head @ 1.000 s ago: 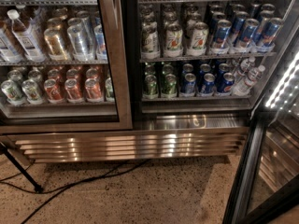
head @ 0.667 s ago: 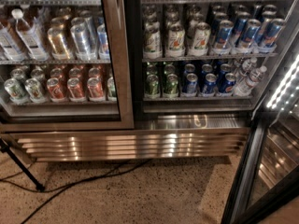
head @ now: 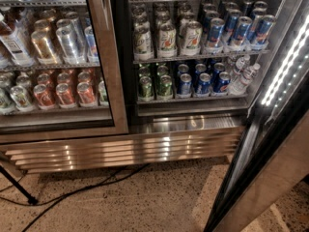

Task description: Open right fridge door

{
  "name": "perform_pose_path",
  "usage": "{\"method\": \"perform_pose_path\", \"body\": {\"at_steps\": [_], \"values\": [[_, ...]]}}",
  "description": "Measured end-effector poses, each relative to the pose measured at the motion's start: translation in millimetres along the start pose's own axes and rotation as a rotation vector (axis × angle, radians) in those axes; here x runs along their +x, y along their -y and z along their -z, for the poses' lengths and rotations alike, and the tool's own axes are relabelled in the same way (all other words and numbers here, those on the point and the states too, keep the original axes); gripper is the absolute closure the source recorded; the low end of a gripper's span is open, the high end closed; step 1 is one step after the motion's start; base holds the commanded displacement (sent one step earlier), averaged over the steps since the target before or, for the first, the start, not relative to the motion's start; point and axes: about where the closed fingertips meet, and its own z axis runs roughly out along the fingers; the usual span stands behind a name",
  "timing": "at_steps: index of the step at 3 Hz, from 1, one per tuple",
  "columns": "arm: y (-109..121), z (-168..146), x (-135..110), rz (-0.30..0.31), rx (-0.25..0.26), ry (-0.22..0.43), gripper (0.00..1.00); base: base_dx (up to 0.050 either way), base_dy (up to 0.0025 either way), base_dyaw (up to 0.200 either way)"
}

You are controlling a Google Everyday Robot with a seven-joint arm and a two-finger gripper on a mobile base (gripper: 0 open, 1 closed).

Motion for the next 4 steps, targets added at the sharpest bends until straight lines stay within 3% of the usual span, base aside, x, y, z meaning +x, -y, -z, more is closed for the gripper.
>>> {"method": "perform_pose_path", "body": {"at_steps": [1, 2, 3, 4], "values": [[31.8, -12.9, 12.4, 0.013, 0.117, 0.093, 1.0, 0.0, 0.0, 0.0], [106.4, -14.2, 28.4, 0.083, 0.381, 0.291, 1.0, 0.0, 0.0, 0.0], [123.4, 1.5, 15.0, 0.107, 0.474, 0.325, 1.0, 0.0, 0.0, 0.0], [136.6, 5.0, 31.6, 0.173, 0.536, 0.373, 1.0, 0.0, 0.0, 0.0]]}}
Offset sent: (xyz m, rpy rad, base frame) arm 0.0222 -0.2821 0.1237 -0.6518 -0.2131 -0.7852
